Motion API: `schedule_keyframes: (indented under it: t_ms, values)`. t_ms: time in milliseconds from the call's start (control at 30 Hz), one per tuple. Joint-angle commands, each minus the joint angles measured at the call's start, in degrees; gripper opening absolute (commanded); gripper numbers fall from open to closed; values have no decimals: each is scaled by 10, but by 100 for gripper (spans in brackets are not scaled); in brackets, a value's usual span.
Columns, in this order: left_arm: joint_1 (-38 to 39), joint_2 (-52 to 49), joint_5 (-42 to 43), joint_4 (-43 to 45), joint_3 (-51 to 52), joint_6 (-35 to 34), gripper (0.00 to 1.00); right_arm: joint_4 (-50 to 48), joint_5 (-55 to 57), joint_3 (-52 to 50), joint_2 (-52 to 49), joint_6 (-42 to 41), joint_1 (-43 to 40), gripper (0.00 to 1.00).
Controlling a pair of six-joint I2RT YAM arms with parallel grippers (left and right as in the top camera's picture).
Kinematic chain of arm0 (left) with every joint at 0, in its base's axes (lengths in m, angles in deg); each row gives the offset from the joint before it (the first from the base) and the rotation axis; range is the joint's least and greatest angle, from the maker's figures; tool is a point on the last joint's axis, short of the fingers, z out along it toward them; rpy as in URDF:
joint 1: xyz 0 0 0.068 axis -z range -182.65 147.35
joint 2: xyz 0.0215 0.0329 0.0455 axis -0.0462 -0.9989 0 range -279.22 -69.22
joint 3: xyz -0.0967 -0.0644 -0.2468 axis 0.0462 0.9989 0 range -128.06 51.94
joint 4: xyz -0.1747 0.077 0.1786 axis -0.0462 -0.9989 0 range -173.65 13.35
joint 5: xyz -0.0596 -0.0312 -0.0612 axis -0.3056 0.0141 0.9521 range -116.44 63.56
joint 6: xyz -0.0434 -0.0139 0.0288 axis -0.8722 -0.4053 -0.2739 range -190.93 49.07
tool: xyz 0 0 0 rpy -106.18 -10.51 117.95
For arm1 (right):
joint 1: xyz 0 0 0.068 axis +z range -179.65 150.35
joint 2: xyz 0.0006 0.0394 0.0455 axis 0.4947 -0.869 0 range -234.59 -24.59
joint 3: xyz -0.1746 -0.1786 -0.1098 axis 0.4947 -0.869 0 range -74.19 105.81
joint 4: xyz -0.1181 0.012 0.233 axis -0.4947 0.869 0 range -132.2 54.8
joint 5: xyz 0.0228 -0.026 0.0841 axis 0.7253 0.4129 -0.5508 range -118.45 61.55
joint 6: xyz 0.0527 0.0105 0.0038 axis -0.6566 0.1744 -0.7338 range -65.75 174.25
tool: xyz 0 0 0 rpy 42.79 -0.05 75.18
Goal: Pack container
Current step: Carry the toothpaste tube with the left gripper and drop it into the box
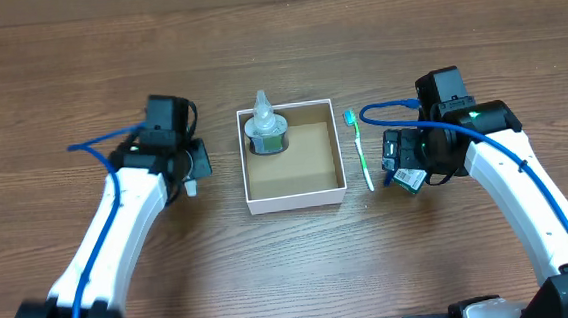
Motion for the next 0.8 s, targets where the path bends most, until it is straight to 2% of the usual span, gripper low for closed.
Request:
schedule_keyframes:
  t_ms: [0, 167, 333, 400, 567, 767]
  values:
    - [42, 81, 31, -7, -28, -47, 10, -3, 6, 13, 5, -4, -2, 100]
    - [132, 127, 27, -6, -28, -104, 11, -3, 6, 13, 5, -5, -2, 100]
    - [197, 104, -9, -6, -23, -165, 13, -3, 6, 13, 5, -5, -2, 100]
    - [219, 64, -22, 7, -23, -174, 14, -3, 6, 13, 5, -5, -2, 100]
    - [234, -29, -21, 74, -23, -175, 13, -3, 6, 13, 5, -4, -2, 100]
    - [234, -48, -23, 66, -23, -175, 13, -3, 6, 13, 5, -4, -2, 100]
